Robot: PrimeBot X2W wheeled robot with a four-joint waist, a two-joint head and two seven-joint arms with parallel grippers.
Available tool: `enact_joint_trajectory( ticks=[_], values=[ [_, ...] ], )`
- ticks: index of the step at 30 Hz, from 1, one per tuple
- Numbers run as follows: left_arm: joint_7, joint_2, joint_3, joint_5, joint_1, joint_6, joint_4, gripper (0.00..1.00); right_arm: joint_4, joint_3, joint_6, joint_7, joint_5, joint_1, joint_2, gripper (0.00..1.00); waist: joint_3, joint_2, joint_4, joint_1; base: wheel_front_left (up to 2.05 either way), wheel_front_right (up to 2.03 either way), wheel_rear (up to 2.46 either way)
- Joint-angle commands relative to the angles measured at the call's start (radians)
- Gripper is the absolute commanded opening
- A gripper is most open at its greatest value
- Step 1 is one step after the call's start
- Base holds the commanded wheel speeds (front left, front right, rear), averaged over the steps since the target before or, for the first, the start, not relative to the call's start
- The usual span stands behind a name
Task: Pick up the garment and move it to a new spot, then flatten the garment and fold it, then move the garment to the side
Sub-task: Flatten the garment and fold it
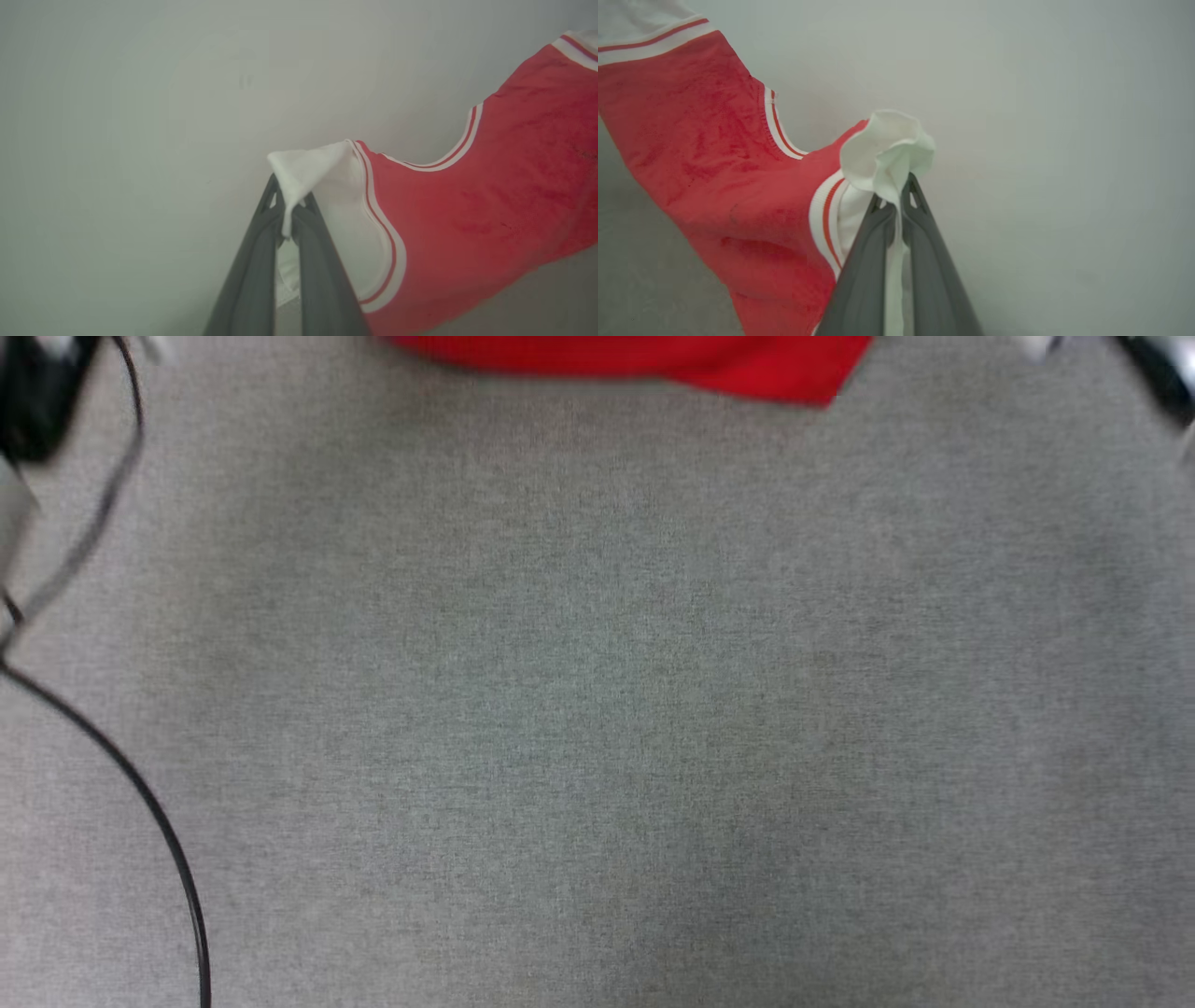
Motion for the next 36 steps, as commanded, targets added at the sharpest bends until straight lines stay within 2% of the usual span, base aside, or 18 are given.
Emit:
enact_joint_trajectory(
  ticks=[1, 8, 15, 17, 18, 23, 30, 36],
  values=[
    [-0.008, 0.016, 0.000, -0.012, 0.070, 0.016, -0.024, 0.00, -0.015, 0.019, -0.001, -0.010, 0.016, 0.046, -0.016, 0.00, -0.031, 0.0000, -0.008, 0.0000, 0.00, 0.00, 0.00],
    [-0.024, 0.092, -0.006, -0.098, 0.469, 0.114, -0.211, 0.00, -0.114, 0.120, -0.001, -0.037, 0.137, 0.278, -0.086, 0.00, -0.129, 0.0000, -0.022, 0.0000, 0.00, 0.00, 0.00],
    [-0.030, 0.190, 0.041, -0.184, 0.861, 0.274, -0.462, 0.00, -0.234, 0.187, -0.001, -0.053, 0.217, 0.501, -0.189, 0.00, -0.223, 0.0000, -0.038, 0.0000, 0.00, 0.00, 0.00],
    [-0.030, 0.205, 0.061, -0.201, 0.963, 0.315, -0.517, 0.00, -0.262, 0.203, -0.001, -0.055, 0.232, 0.564, -0.211, 0.00, -0.247, 0.0000, -0.042, 0.0000, 0.00, 0.00, 0.00],
    [-0.030, 0.205, 0.061, -0.201, 0.963, 0.315, -0.517, 0.00, -0.262, 0.203, -0.001, -0.055, 0.232, 0.564, -0.211, 0.00, -0.247, 0.0000, -0.042, 0.0000, 0.00, 0.00, 0.00],
    [-0.029, 0.232, 0.096, -0.218, 1.199, 0.398, -0.612, 0.00, -0.318, 0.236, -0.001, -0.052, 0.245, 0.709, -0.270, 0.00, -0.301, 0.0000, -0.051, 0.0000, 0.00, 0.00, 0.00],
    [-0.029, 0.218, 0.156, -0.228, 1.450, 0.463, -0.669, 0.00, -0.397, 0.234, -0.001, -0.049, 0.239, 0.895, -0.352, 0.00, -0.366, 0.0000, -0.055, 0.0000, 0.00, 0.00, 0.00],
    [-0.028, 0.187, 0.195, -0.219, 1.578, 0.469, -0.668, 0.00, -0.478, 0.195, -0.001, -0.031, 0.240, 1.073, -0.422, 0.00, -0.404, 0.0000, -0.052, 0.0000, 0.00, 0.00, 0.00]
  ],
)
